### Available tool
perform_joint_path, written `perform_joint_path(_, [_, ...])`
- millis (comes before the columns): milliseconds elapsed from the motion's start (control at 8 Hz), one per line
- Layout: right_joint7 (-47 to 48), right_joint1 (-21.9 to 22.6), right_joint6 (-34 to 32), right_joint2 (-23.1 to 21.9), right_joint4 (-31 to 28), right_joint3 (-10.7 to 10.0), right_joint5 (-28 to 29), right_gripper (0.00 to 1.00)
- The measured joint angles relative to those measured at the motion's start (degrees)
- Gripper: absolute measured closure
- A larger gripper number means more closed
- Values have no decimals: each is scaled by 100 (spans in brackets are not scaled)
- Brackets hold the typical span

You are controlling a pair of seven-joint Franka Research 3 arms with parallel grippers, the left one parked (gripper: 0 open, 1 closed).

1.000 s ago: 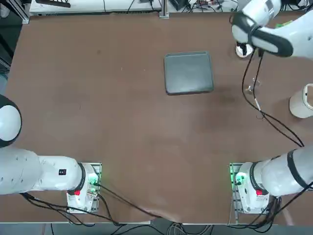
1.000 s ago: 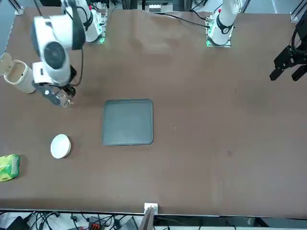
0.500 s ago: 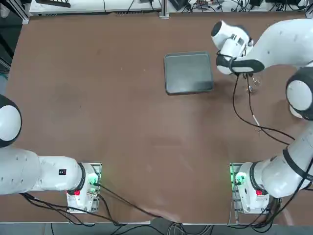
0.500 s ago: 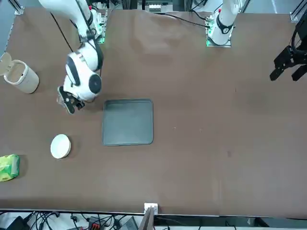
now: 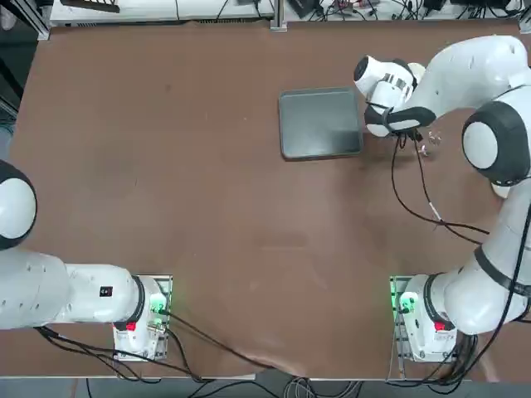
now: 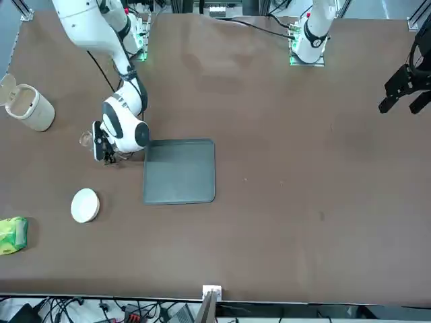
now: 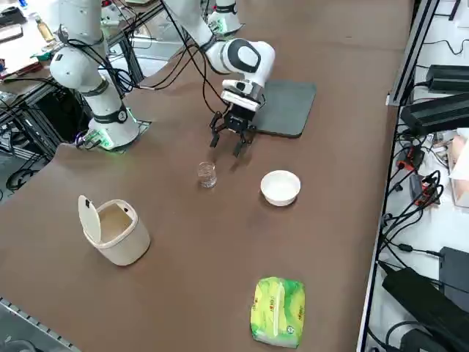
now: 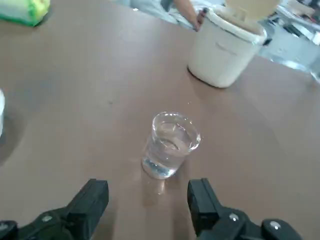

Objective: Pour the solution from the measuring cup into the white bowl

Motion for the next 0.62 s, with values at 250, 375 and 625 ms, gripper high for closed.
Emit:
perform_joint_path(250, [765,-3,-206,318,137,-99,-99,4])
perform_joint_path(375, [1018,-5,-406,449,248,-146,-189,4])
perform_joint_path(625, [1220,-22,-776,768,510,-237,-211,4])
